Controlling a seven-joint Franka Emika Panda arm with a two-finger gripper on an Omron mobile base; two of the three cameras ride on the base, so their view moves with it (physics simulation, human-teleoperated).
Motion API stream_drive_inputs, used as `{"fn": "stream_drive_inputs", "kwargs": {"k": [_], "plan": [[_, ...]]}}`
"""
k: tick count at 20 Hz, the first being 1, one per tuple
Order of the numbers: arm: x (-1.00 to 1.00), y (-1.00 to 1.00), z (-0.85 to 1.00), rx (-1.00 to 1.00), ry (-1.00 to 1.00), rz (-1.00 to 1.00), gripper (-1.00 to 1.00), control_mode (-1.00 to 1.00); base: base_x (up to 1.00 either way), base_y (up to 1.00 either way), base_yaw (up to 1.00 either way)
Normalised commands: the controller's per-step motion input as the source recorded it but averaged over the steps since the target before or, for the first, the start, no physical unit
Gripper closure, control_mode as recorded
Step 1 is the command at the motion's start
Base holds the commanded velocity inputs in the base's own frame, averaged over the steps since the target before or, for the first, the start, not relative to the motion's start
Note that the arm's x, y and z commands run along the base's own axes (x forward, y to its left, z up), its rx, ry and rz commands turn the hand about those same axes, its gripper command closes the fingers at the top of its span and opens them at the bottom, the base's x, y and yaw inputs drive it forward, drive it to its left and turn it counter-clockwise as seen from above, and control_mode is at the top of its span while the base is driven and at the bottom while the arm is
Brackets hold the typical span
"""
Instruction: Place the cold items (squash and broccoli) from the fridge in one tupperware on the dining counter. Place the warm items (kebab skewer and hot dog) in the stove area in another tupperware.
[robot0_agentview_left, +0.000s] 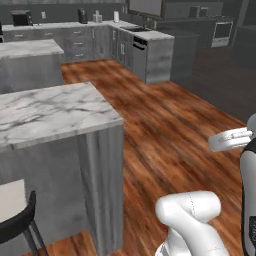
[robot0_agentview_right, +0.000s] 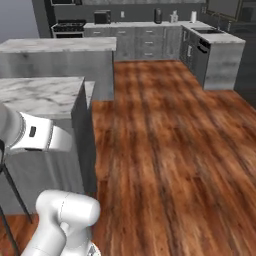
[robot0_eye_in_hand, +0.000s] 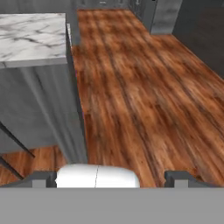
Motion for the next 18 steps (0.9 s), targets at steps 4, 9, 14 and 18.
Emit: {"fn": "stream_drive_inputs", "kwargs": {"k": [4,9,14,18], "plan": [[0.0,0.0,0.0,0.0,0.0,0.0,-1.0,1.0,0.91,-0.98,0.0],[0.0,0.0,0.0,0.0,0.0,0.0,-1.0,1.0,1.0,-0.71,0.07],[0.0,0.0,0.0,0.0,0.0,0.0,-1.0,1.0,1.0,-0.62,0.13],[0.0,0.0,0.0,0.0,0.0,0.0,-1.0,1.0,1.0,-0.49,0.19]]}}
